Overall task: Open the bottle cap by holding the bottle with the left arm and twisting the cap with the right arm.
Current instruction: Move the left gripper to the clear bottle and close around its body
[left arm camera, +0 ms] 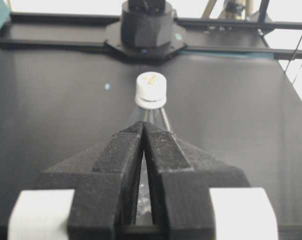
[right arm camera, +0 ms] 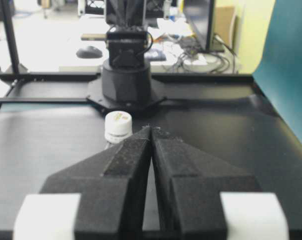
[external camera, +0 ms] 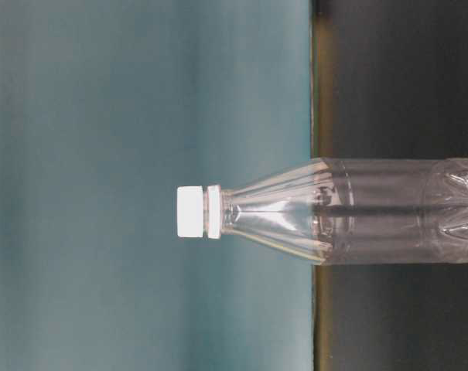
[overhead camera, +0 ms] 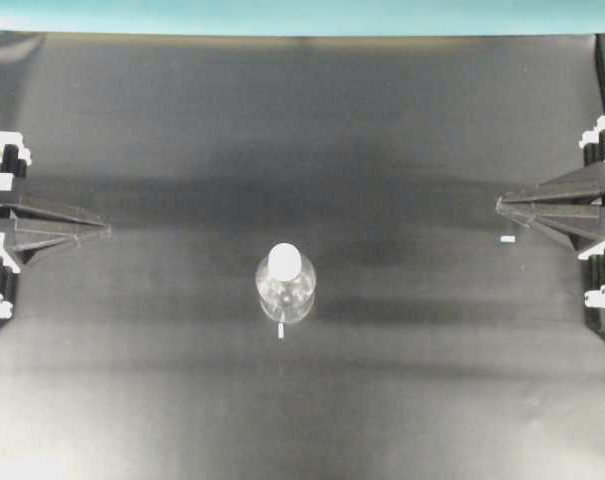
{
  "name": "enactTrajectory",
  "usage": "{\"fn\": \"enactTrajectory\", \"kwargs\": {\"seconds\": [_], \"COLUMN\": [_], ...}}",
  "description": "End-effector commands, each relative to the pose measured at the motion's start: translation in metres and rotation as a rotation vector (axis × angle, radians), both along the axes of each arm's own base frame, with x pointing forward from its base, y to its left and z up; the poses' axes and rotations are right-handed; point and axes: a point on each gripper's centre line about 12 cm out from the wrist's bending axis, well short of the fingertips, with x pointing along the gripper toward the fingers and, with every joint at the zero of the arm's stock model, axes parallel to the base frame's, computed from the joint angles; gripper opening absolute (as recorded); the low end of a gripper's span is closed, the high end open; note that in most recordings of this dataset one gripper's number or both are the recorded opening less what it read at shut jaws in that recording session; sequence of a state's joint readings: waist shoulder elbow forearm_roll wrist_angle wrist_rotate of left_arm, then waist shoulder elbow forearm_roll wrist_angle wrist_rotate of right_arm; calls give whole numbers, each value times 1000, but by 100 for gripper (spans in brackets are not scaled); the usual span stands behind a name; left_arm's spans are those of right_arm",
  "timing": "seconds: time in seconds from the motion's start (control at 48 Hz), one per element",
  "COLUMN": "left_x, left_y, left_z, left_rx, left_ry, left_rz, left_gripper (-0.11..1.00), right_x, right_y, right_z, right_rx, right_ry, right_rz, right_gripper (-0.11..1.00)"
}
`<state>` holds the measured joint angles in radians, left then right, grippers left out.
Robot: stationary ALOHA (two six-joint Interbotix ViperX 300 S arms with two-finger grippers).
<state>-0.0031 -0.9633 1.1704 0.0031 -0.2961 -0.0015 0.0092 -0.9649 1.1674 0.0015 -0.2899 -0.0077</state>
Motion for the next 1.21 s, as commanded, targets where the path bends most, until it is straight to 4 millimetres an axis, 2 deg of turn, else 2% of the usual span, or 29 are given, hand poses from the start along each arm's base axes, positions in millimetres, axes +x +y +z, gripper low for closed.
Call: {"fn": "enactTrajectory", "kwargs": {"seconds": [0.0,0.083,0.208,0.396,0.458,0.521,0.646,0.771,0.812,0.937,1.187], "left_x": [11,22,45,93,110,127,159,180,185,190,181], "left_y": [-1,2,3,3,3,3,4,5,5,2,-3], "left_z": [38,53,60,61,59,52,34,14,5,-25,-75], "left_rx": [53,61,73,79,78,78,69,61,56,19,-52], "left_ry": [-69,-78,-58,-34,-28,-5,41,72,86,120,165], "left_rz": [-5,13,15,11,8,8,5,5,4,-8,-25], "left_gripper": [14,9,9,10,15,28,65,95,99,98,99], "right_x": [1,3,6,6,5,5,4,4,4,2,1], "right_y": [-3,-2,-2,-2,-2,-2,-2,-3,-4,-4,-4], "right_z": [5,10,12,5,5,4,3,5,4,6,5], "right_rx": [15,32,33,62,78,90,99,101,103,115,149], "right_ry": [-12,-6,61,163,169,174,180,172,175,167,181], "right_rz": [-12,-11,-11,-11,-11,-11,-13,-17,-19,-18,-20], "right_gripper": [3,1,0,0,0,0,0,0,0,0,0]}}
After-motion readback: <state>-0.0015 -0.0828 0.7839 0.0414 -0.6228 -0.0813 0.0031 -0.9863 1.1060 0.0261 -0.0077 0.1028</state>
